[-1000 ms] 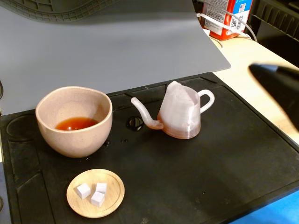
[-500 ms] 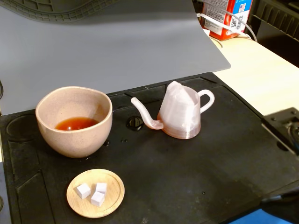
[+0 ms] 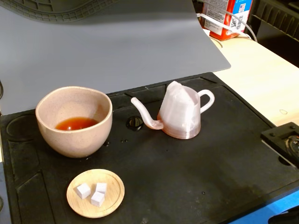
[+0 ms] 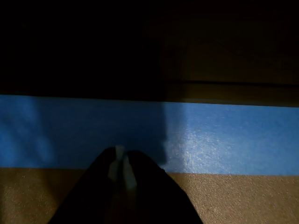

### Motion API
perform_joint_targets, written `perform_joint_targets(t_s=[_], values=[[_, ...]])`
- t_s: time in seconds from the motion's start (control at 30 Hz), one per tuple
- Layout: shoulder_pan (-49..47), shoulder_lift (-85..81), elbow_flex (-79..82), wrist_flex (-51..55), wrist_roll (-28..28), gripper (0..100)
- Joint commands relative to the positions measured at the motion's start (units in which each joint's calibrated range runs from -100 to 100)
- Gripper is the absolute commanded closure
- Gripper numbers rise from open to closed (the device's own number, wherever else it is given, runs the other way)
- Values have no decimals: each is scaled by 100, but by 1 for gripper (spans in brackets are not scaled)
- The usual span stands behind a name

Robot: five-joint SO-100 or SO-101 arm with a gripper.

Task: Pick up a kettle and pour liquid into a cup.

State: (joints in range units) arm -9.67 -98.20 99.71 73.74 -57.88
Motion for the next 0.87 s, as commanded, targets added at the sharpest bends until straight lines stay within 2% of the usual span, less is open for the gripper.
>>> perform_joint_targets(t_s=[0.0,0.83], values=[[-18,-9,11,32,18,99],[20,-9,11,32,18,99]])
